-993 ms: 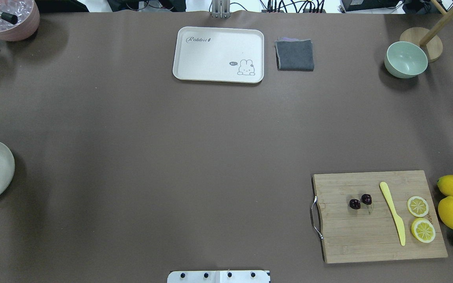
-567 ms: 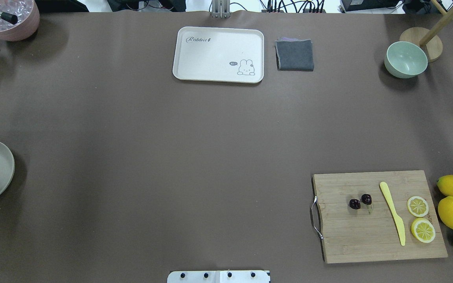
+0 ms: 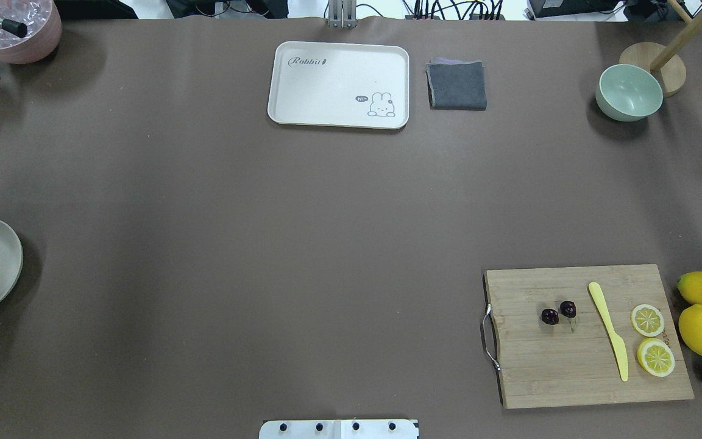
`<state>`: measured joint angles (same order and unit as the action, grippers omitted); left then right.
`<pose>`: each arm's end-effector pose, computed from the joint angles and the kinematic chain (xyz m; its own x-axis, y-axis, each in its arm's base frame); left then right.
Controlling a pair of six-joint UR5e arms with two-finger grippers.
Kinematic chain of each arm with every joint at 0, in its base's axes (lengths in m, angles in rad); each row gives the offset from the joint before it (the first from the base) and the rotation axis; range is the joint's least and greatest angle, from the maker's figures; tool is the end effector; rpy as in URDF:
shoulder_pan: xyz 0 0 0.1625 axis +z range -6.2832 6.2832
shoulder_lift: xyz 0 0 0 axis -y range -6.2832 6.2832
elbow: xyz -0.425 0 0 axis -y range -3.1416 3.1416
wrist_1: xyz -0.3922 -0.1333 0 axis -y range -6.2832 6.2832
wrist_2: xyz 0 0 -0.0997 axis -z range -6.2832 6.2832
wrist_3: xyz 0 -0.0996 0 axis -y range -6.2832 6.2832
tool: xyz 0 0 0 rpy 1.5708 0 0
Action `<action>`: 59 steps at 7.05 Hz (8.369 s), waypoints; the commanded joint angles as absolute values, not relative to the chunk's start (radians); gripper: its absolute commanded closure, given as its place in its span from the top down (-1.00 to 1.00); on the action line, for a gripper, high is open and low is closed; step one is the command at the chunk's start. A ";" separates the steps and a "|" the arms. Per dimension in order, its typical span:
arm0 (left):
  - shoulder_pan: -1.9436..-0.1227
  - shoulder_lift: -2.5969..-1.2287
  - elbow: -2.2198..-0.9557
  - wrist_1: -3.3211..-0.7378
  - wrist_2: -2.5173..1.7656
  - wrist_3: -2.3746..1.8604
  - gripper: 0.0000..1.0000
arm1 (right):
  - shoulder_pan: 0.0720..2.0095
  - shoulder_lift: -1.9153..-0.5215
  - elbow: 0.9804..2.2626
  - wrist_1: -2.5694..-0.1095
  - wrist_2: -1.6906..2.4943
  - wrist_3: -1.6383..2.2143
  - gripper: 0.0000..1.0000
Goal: Place red cherry on plate
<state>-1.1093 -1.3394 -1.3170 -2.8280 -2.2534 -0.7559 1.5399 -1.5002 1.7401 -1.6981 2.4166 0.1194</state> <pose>0.1038 -0.3670 0.7449 0.5818 0.0980 -0.8074 0.1100 0.9741 0.1976 0.0427 -0.5190 0.5477 0.6592 0.0145 0.7519 -0.0482 0.9986 0.0230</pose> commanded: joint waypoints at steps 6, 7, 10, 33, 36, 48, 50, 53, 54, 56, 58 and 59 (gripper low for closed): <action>-1.173 -1.348 -1.289 -2.882 -2.525 -0.753 -1.00 | 1.539 -1.500 1.747 -1.698 2.416 0.120 1.00; -1.211 -1.391 -1.298 -2.847 -2.598 -0.765 -1.00 | 1.539 -1.500 1.747 -1.698 2.416 0.117 1.00; -1.233 -1.634 -1.382 -2.634 -2.626 -0.939 -1.00 | 1.534 -1.500 1.747 -1.689 2.421 0.113 1.00; -0.511 -2.046 -1.764 -2.007 -1.717 -1.401 0.96 | 1.189 -1.587 2.113 -1.621 2.408 0.557 1.00; -0.540 -2.042 -1.766 -2.003 -1.717 -1.316 0.96 | 0.970 -1.716 2.106 -1.209 2.257 1.029 1.00; -0.535 -2.023 -1.723 -2.014 -1.709 -1.315 0.96 | 0.483 -1.730 2.043 -1.127 1.822 1.585 0.58; -0.535 -2.023 -1.721 -2.014 -1.709 -1.315 0.96 | 0.453 -1.732 2.040 -1.129 1.816 1.586 0.57; -0.534 -2.023 -1.723 -2.014 -1.709 -1.315 0.96 | 0.442 -1.735 2.040 -1.131 1.812 1.586 -0.43; -0.534 -2.025 -1.724 -2.014 -1.709 -1.315 0.96 | 0.443 -1.735 2.040 -1.131 1.812 1.586 -0.89; -0.523 -2.025 -1.723 -2.014 -1.707 -1.315 0.96 | 0.455 -1.735 2.048 -1.131 1.810 1.586 -1.00; -0.522 -2.026 -1.726 -2.014 -1.707 -1.315 0.96 | 0.477 -1.747 2.094 -1.131 1.816 1.586 -1.00; -0.522 -2.028 -1.727 -2.014 -1.707 -1.315 0.96 | 0.492 -1.747 2.130 -1.131 1.821 1.586 -1.00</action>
<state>-0.5221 -2.0264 -1.7255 -2.0141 -1.7073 -1.3146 0.4750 -1.7438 2.0906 -1.1305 1.8156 1.5861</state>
